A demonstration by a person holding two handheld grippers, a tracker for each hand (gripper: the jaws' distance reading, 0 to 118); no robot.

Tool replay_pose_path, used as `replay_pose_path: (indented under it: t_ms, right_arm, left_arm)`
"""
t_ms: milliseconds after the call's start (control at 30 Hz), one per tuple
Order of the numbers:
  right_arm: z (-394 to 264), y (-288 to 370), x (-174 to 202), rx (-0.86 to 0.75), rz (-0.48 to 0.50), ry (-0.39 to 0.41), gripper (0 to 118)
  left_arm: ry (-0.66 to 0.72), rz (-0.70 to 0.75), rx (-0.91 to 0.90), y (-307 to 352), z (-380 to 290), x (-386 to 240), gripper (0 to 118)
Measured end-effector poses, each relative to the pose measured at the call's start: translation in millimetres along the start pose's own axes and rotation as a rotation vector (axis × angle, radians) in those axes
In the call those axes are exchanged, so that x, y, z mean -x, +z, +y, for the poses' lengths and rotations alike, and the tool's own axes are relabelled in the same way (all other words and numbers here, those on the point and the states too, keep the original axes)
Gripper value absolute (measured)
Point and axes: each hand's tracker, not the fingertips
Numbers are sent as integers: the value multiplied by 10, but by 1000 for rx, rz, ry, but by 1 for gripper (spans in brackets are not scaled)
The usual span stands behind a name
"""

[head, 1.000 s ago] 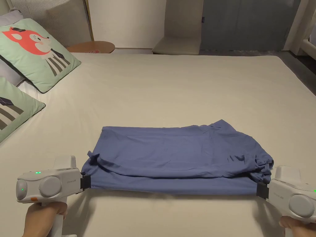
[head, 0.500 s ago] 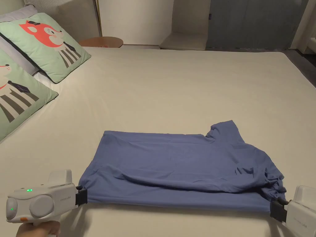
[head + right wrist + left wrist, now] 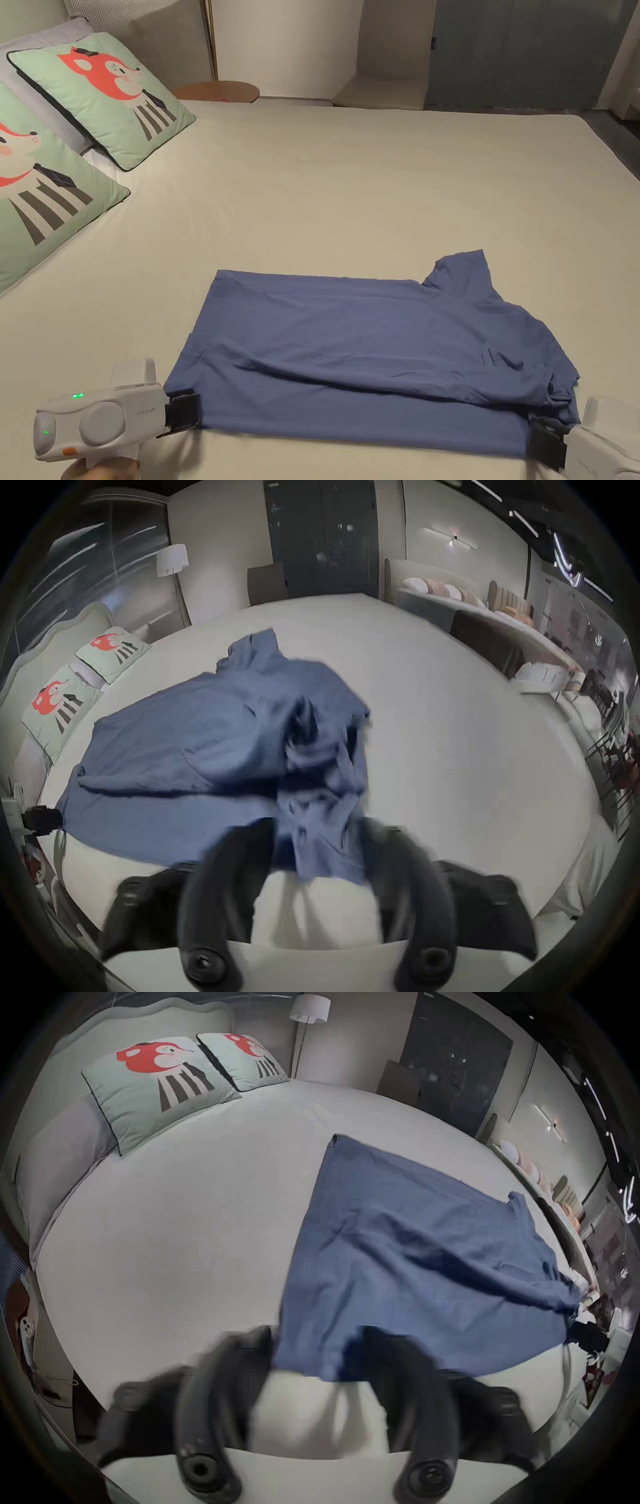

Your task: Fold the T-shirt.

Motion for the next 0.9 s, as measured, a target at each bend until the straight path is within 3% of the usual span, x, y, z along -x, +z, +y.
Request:
replay_pose_path:
  t_ms: [33, 67, 433, 567, 600, 633, 700, 733, 767, 833, 900]
  right_arm:
    - [77, 68, 44, -47, 6, 11, 105]
    - [161, 165, 103, -97, 15, 21, 111]
    - [849, 912, 698, -564, 50, 134, 111]
    - [905, 1093, 846, -649, 31, 150, 110]
    - [899, 1111, 861, -658, 30, 152, 107]
    - [887, 1132, 871, -676, 35, 149, 93]
    - [896, 1112, 898, -695, 29, 150, 51]
    - [902, 1107, 911, -697, 23, 148, 20]
    - [911, 1096, 906, -699, 25, 150, 5]
    - [952, 1038, 901, -705, 35, 146, 1]
    - [990, 997, 910, -704, 37, 149, 1]
  left_arm:
    - [5, -22, -35, 78, 40, -67, 111]
    - [8, -31, -84, 160, 93, -137, 109]
    - [-163, -89, -668, 1087, 515, -1013, 109]
    - [-188, -73, -760, 1170, 499, -1215, 107]
    - [-195, -82, -772, 1177, 486, -1236, 102]
    - [-196, -93, -789, 1180, 470, -1259, 82]
    - [-208, -98, -786, 1164, 472, -1298, 22]
    - [-216, -97, -776, 1135, 490, -1311, 1]
    - [-219, -108, -765, 1104, 483, -1305, 0]
    - [-172, -195, -758, 1064, 482, -1252, 0]
    - [-182, -167, -726, 999, 537, -1255, 0]
